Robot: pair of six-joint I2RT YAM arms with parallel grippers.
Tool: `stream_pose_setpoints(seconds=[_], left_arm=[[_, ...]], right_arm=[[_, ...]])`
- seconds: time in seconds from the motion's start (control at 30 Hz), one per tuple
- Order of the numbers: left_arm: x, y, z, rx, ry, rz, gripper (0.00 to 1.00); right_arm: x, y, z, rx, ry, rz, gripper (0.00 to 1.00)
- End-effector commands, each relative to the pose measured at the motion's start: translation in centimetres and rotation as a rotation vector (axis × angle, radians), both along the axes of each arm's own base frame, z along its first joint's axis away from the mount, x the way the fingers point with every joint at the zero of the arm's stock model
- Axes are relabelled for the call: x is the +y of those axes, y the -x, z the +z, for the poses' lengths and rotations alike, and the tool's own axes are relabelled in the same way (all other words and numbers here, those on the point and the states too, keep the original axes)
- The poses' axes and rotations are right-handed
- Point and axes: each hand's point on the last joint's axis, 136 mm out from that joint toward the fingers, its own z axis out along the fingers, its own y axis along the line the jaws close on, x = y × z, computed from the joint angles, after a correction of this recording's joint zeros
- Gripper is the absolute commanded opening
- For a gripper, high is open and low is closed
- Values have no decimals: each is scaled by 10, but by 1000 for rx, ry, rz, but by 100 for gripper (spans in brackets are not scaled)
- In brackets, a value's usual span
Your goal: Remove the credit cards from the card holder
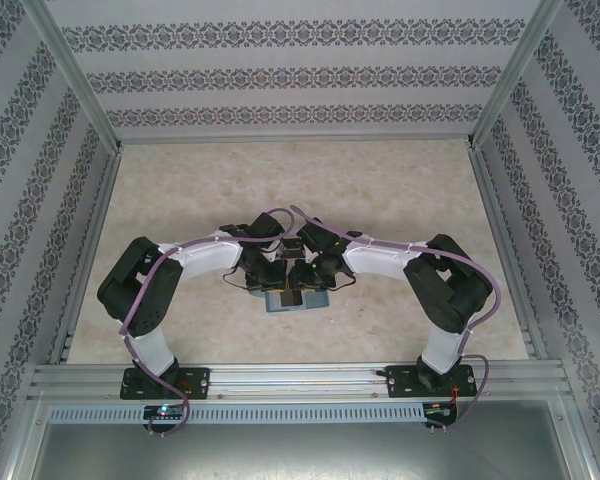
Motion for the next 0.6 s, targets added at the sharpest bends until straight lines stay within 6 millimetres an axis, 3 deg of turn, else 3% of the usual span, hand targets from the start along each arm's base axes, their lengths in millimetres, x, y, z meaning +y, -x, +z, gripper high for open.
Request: stream_pose_setpoints(seconds=[0.0, 0.27, 0.57], left_arm=[[16, 13, -20, 44, -106, -24, 1], [15, 13, -20, 46, -103, -24, 1], [15, 14, -21, 51, -105, -23, 0]], right_arm=[[-9, 5, -4, 15, 19, -12, 36], [9, 9, -9, 67, -107, -3, 34], [19, 5, 8, 57, -264, -19, 26]])
